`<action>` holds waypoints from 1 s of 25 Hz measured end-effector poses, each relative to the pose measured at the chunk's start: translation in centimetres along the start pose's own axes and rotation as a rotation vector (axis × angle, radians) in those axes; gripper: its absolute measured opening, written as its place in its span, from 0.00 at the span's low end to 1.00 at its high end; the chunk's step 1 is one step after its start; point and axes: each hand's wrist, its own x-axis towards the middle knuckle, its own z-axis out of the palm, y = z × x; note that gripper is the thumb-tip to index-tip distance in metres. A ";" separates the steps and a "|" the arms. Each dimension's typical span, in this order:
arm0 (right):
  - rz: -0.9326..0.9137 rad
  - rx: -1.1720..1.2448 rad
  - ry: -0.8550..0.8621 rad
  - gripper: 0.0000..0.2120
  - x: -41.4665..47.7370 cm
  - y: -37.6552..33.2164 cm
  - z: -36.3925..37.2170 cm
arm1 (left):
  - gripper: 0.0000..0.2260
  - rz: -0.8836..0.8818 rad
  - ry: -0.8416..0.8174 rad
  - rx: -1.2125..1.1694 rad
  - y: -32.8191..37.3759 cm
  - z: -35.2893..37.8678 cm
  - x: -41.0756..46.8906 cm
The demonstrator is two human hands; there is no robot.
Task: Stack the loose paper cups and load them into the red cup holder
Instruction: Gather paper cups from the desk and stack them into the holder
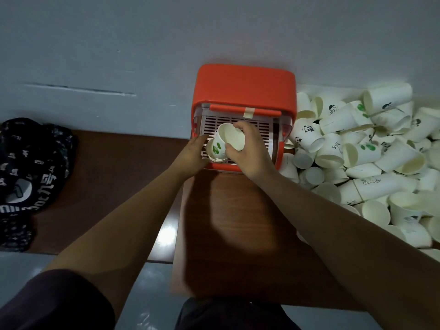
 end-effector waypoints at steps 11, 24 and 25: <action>0.068 -0.304 -0.256 0.32 0.5 2.6 3.8 | 0.24 0.022 0.039 0.000 0.2 0.0 -0.7; 0.149 -0.367 0.095 0.27 -13.5 7.7 -14.6 | 0.14 0.031 0.126 0.061 11.6 5.4 -8.3; 0.207 -0.381 0.109 0.27 -15.5 8.8 -16.9 | 0.14 0.080 0.092 0.088 13.2 7.3 -9.1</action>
